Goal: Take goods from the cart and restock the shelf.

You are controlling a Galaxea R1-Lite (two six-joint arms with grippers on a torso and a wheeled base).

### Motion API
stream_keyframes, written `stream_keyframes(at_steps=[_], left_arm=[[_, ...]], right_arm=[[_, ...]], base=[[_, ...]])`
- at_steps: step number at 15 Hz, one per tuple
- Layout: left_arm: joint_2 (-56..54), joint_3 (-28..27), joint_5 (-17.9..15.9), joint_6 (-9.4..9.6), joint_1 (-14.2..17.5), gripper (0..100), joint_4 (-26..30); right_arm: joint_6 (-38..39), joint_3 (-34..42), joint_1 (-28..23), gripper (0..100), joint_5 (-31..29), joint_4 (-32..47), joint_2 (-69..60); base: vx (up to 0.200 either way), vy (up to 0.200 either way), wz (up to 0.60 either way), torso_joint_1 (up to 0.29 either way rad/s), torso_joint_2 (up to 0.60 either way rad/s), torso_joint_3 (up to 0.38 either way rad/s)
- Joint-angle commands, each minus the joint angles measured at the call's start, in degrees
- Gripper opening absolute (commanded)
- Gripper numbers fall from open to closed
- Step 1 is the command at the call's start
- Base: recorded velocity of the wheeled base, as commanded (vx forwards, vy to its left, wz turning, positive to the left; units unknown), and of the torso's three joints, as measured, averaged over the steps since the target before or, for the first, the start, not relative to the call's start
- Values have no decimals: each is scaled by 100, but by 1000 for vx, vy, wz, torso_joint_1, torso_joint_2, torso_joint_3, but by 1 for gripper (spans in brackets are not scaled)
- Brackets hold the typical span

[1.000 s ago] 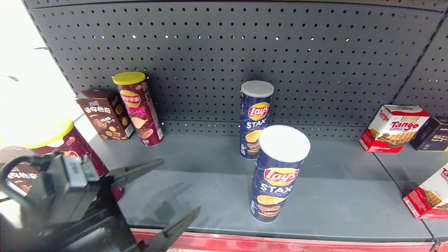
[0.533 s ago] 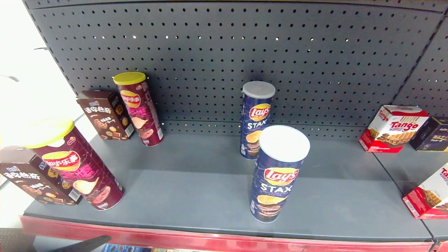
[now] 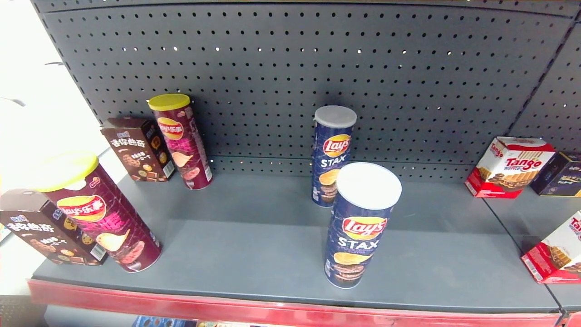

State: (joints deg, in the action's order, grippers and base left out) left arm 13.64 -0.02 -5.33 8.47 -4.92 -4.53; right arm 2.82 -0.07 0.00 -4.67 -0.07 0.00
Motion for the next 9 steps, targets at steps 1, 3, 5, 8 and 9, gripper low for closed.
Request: stream_keyframes(at_steps=[1,3,5,8,9], left_arm=[[-942,2,-3,-258,387,100,120],[-1039,2,-3,-285,334,100,120],[-1074,2,-21,-294,352,100,120],[-1355,2,-3,-777,519,100,120],[-1355,2,-3,-795,519,100,128]], right_arm=[[0,-1,0,100,1,-1,0],[0,7,0,100,1,-1,0],[0,-1,0,100,1,-1,0],[0,-1,0,100,1,-1,0],[0,-1,0,100,1,-1,0]], base=[[0,0,0,0,0,0],[0,0,0,0,0,0],[0,0,0,0,0,0],[0,0,0,0,0,0],[0,0,0,0,0,0]])
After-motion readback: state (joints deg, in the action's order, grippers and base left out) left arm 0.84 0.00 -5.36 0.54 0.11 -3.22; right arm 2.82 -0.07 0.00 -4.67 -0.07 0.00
